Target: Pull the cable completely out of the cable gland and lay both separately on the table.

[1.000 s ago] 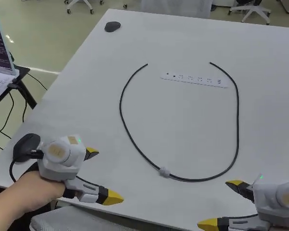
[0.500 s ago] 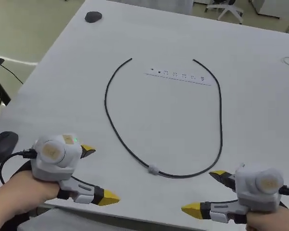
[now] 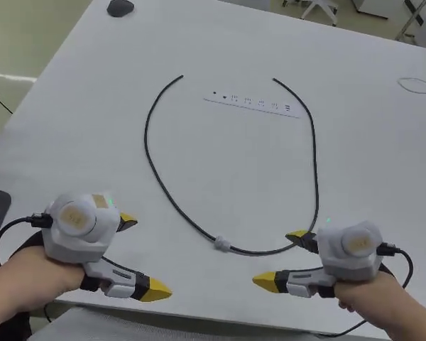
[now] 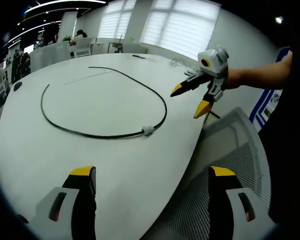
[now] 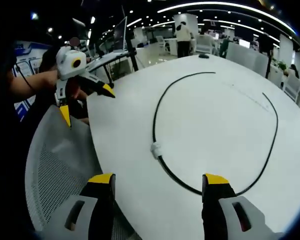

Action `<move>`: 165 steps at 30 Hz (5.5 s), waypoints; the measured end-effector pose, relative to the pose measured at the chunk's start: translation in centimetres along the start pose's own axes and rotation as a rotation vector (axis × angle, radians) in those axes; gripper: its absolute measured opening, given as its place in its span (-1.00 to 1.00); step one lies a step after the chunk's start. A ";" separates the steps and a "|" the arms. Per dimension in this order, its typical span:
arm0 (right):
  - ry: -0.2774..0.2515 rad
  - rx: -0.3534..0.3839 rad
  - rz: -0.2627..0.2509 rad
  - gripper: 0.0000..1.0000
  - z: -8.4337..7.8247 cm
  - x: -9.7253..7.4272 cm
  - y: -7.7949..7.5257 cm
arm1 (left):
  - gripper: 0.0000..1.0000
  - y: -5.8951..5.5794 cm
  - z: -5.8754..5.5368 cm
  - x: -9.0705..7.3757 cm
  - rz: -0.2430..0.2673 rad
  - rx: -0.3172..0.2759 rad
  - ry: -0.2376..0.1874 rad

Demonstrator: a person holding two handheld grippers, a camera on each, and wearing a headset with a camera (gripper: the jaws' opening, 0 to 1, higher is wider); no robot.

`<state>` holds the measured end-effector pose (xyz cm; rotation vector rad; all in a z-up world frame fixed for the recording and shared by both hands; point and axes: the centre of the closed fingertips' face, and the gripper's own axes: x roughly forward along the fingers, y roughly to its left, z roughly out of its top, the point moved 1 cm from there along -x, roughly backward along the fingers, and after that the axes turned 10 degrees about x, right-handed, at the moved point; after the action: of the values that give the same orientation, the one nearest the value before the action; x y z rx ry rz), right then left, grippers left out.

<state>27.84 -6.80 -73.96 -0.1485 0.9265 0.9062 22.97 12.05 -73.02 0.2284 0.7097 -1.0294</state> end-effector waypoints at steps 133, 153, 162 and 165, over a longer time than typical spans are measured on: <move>0.262 -0.490 0.287 -0.87 6.7 -0.1 11.1 | -0.03 -2.3 8.7 1.8 -0.154 0.108 -0.246; 0.276 -0.553 0.309 -0.86 6.5 0.3 10.8 | -0.54 -2.9 8.6 2.5 -0.224 0.107 -0.258; 0.260 -0.595 0.324 -0.86 6.6 0.4 11.0 | -0.69 -3.4 8.6 2.5 -0.276 0.084 -0.254; 0.253 -0.609 0.321 -0.85 6.6 0.5 11.0 | -0.70 -3.4 8.5 2.4 -0.268 0.116 -0.249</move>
<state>24.06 3.66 -67.49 -0.6612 0.8939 1.4783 24.55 4.42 -67.60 0.1039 0.4621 -1.3311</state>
